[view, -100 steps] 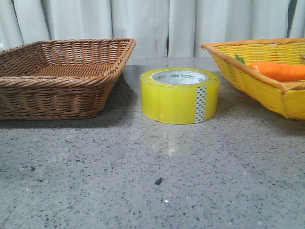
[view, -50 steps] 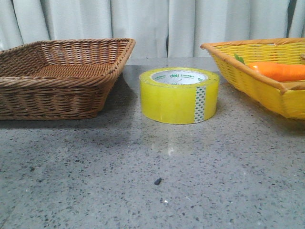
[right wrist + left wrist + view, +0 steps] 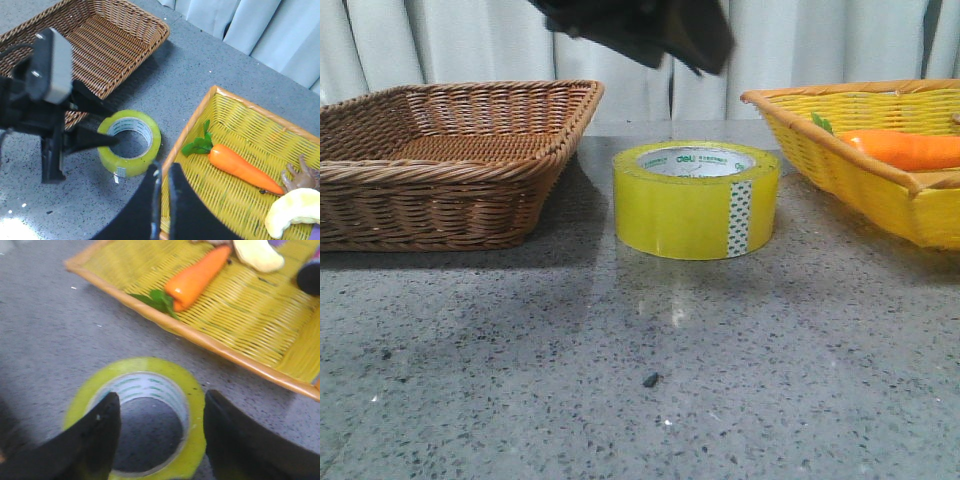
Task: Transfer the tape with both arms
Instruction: 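Withdraw the right gripper and lower the left gripper over the tape, then grasp the tape roll's rim with the left gripper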
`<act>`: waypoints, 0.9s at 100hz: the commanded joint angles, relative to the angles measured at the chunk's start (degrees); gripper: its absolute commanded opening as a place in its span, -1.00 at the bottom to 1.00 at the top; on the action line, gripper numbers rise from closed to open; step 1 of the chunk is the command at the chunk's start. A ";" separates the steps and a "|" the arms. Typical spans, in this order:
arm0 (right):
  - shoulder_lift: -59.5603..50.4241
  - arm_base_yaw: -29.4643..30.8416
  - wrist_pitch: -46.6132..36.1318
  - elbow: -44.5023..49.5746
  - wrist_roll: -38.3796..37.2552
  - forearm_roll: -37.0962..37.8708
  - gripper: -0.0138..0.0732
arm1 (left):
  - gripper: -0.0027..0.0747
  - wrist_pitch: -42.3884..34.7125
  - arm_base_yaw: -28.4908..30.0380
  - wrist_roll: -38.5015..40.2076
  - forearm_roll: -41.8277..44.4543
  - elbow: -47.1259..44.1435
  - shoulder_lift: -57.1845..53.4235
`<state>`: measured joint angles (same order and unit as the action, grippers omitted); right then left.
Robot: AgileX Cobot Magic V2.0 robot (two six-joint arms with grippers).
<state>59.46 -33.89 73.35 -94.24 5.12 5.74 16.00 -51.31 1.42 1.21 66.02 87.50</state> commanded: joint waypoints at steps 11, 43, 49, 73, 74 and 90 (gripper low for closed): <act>-1.51 0.07 -1.32 -0.51 -0.11 1.17 -0.83 | 0.02 0.13 -2.10 -0.38 -0.11 5.47 3.23; -1.51 0.07 -0.84 -0.51 -0.11 1.17 -0.83 | 0.02 0.30 -2.10 -0.43 -1.21 7.05 8.47; -1.51 0.07 -0.84 -0.51 -0.11 1.17 -0.83 | 0.02 0.30 -2.10 -0.52 -1.21 7.05 9.28; -1.51 0.07 -0.84 -0.51 -0.11 1.17 -0.83 | -0.05 0.26 -2.10 -0.83 -1.21 7.05 10.79; -1.51 0.07 -0.84 -0.51 -0.11 1.17 -0.83 | -0.06 0.26 -2.10 -0.83 -1.21 7.05 10.79; -1.51 0.07 -0.84 -0.51 -0.11 1.17 -0.83 | -0.47 0.26 -2.10 -0.83 -1.21 7.05 10.79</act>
<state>58.59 -33.89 73.39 -93.61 5.01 5.88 19.28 -53.08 0.60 0.39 71.23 100.74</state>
